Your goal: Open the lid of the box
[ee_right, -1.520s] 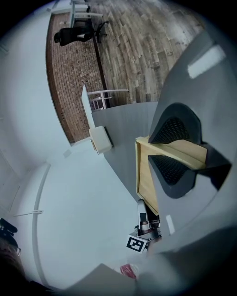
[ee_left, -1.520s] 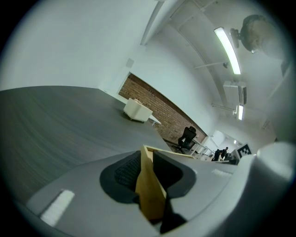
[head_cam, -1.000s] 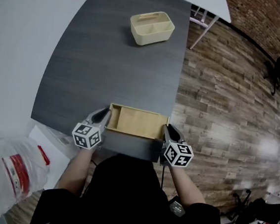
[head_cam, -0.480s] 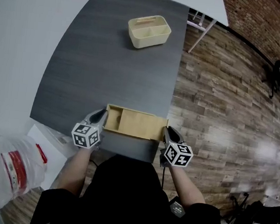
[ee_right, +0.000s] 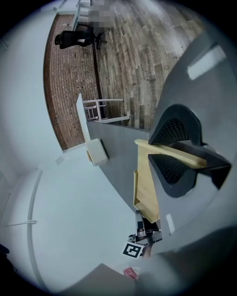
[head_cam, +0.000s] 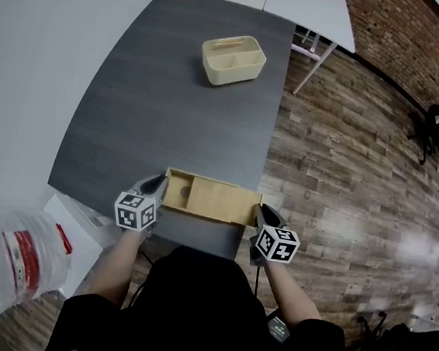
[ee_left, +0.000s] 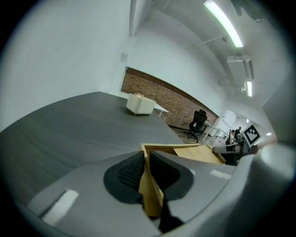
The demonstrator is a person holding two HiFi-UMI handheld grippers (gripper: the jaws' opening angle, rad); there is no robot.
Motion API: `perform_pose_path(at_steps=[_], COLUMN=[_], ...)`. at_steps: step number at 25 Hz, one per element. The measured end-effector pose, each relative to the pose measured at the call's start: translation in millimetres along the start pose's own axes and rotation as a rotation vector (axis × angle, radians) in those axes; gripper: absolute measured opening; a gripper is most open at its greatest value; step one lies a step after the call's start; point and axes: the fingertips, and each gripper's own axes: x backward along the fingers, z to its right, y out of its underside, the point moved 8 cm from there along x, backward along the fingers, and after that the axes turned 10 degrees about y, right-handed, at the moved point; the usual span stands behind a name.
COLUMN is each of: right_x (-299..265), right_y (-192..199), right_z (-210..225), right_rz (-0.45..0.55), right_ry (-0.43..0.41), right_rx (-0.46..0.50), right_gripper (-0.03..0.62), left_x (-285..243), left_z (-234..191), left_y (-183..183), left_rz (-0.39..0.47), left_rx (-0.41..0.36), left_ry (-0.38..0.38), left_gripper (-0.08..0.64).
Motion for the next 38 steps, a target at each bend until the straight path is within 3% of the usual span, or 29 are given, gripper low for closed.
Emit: perform_pose_path(at_steps=[13, 17, 27, 38], right_x=[2.4, 1.2, 4.9, 9.3], right_y=[-4.6, -7.9, -6.1, -6.3], right_z=[22.3, 29.8, 39.4, 52.4], right_rz=[-0.013, -0.026, -0.020, -0.010], right_ry=[0.021, 0.015, 0.041, 0.064], right_rx=[-0.006, -0.048, -0.038, -0.054], right_gripper=[0.063, 0.058, 0.056, 0.052], left_x=[-2.4, -3.4, -4.7, -4.7], left_z=[1.4, 3.8, 5.6, 5.6], left_y=[-0.6, -3.2, -2.4, -3.1], left_rz=[-0.008, -0.031, -0.059, -0.057], left_rx=[-0.012, -0.073, -0.127, -0.123], left_ry=[-0.036, -0.054, -0.075, -0.082], left_gripper=[0.035, 0.035, 0.037, 0.037])
